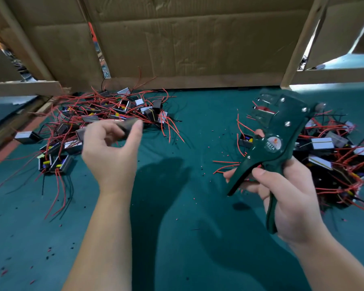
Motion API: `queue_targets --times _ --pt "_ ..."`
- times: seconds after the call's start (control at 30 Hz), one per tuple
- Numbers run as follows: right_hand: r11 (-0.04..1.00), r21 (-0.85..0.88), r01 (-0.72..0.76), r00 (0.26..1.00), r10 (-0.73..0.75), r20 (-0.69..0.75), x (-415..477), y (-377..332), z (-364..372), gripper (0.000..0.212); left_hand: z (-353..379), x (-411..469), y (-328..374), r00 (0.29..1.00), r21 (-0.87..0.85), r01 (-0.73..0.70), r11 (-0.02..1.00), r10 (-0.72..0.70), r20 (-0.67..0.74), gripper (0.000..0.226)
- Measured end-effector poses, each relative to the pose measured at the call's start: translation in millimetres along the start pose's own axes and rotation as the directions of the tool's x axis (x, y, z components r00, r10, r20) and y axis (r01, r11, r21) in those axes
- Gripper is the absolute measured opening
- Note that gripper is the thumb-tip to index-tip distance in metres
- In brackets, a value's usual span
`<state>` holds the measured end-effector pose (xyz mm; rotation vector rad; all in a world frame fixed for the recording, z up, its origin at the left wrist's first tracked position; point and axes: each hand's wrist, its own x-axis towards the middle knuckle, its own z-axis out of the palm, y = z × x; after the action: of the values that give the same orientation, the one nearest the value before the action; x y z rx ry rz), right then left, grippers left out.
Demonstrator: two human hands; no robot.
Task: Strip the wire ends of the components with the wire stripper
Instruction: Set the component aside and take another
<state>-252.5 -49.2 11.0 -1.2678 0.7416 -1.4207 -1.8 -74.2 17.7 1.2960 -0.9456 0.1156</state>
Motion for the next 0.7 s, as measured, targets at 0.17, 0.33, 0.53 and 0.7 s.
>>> queue_targets --times 0.17,0.33,0.53,0.7 --pt "0.999 0.036 -0.017 1.000 0.017 -0.015 -3 0 5 0.027 15 -19 20 0.891 -0.339 0.320 0.885 -0.160 0.425 0.036" --pt "0.998 0.049 -0.035 0.999 0.034 0.013 -4 -2 8 0.038 24 -27 21 0.732 -0.331 0.549 0.768 -0.250 0.634 0.050" --pt "0.984 0.146 -0.104 0.995 0.101 0.025 -4 -3 10 0.040 22 -24 25 0.686 -0.324 0.658 0.680 -0.363 0.631 0.026" --pt "0.880 0.347 -0.325 0.945 0.293 0.144 0 -12 12 0.047 16 -17 26 0.564 -0.413 0.818 0.401 -0.414 0.715 0.035"
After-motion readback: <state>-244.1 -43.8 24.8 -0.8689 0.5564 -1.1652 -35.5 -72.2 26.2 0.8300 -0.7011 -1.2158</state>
